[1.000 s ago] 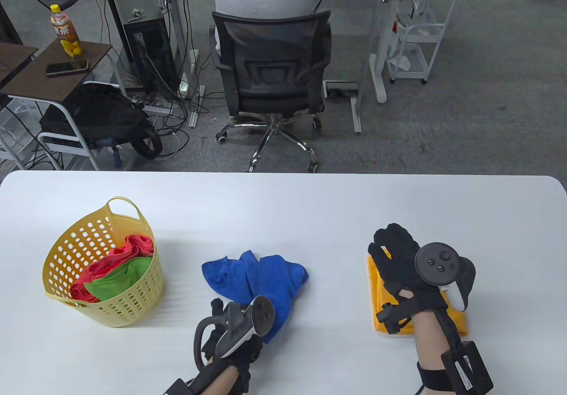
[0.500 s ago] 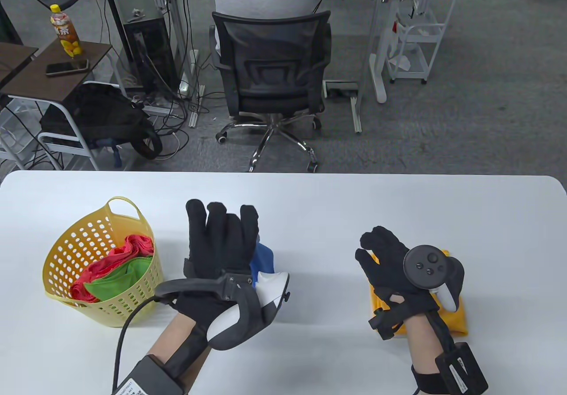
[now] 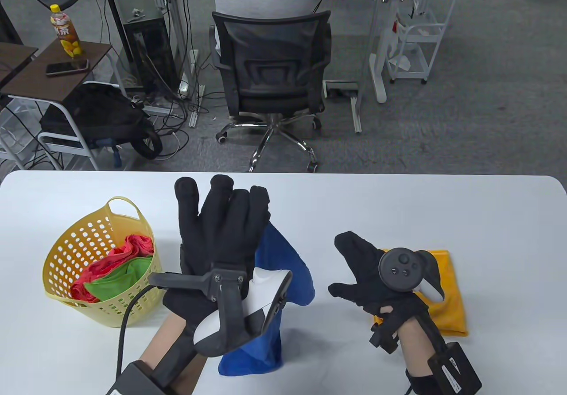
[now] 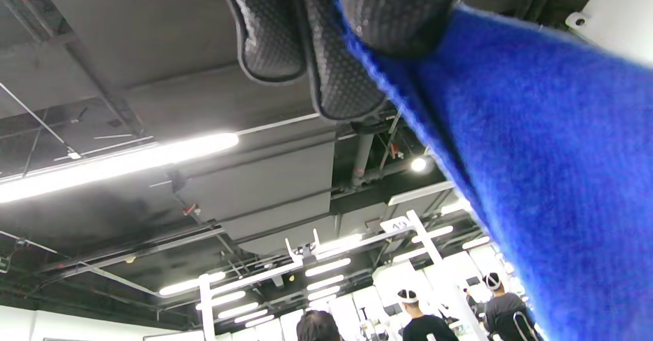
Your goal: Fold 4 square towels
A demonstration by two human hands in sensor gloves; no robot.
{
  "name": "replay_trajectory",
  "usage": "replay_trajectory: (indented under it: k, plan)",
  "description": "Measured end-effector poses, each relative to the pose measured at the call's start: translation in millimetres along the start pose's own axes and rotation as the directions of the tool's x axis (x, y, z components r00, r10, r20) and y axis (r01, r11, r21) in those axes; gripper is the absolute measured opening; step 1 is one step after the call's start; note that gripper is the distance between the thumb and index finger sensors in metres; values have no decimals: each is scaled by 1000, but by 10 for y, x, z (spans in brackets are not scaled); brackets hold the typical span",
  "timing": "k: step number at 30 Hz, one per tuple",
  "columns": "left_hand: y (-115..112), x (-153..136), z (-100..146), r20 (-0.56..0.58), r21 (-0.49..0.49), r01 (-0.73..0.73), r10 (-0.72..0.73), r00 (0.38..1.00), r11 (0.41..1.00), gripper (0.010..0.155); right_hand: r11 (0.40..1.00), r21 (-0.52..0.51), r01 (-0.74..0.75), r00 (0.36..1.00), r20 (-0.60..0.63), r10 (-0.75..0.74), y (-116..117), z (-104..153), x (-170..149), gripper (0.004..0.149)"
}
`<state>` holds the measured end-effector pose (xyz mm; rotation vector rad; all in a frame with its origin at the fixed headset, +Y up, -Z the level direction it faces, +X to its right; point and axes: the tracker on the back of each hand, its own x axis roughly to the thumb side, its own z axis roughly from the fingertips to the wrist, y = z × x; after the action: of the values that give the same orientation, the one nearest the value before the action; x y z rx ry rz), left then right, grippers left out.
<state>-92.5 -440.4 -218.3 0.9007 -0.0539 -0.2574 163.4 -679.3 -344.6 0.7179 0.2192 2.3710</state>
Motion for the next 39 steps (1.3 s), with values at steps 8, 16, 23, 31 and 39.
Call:
replay_trajectory:
  k: [8, 16, 23, 31, 39]
  plan:
    - [50, -124, 21, -13, -5, 34, -34, 999, 999, 40, 887, 402, 225, 964, 38, -262, 561, -265, -187, 95]
    - [-232, -537, 49, -151, -100, 19, -34, 988, 995, 40, 798, 529, 289, 929, 46, -366, 1061, -380, 93, 36]
    - [-373, -1078, 193, -255, -162, 26, -67, 965, 986, 40, 889, 275, 367, 909, 98, -405, 625, -291, 55, 33]
    - [-581, -1423, 434, -282, -229, 27, -93, 955, 973, 40, 901, -81, 426, 890, 218, -401, -45, 36, 160, 34]
    - [-641, -1416, 556, -252, -241, 13, -76, 965, 970, 40, 945, -42, 324, 931, 194, -310, -83, 156, 347, 39]
